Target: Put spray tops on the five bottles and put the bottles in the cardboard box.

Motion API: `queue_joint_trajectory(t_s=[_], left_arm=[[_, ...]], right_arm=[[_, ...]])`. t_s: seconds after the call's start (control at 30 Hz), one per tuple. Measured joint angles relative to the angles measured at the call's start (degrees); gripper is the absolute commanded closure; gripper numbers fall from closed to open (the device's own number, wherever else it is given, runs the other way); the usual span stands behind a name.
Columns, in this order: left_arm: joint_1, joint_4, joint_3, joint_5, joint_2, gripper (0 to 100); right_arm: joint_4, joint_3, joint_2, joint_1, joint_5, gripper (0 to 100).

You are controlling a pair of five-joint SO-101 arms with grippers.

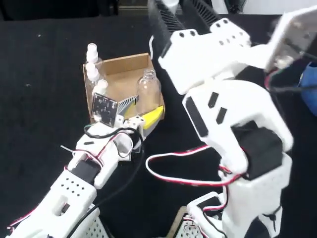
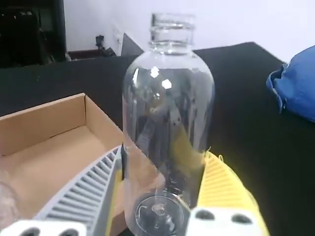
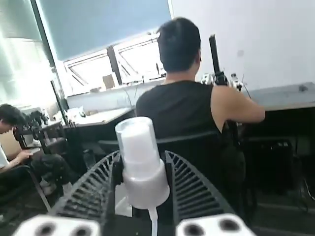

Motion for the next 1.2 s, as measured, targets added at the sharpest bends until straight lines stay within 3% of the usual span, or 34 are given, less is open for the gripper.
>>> queue_joint_trajectory(t_s=[0.37,0.77,1.2], left_arm=[[0.1,-10.5,4.6,0.0,0.0,97],[0.1,-10.7,4.7,0.0,0.0,97],[0.1,-10.7,4.7,0.0,0.0,97]], right_arm=[[0.0,7.7,0.1,-0.3,0.0,98.7],[-9.9,16.6,0.1,-0.3,0.0,98.7],[-8.9,16.7,0.1,-0.3,0.0,98.7]])
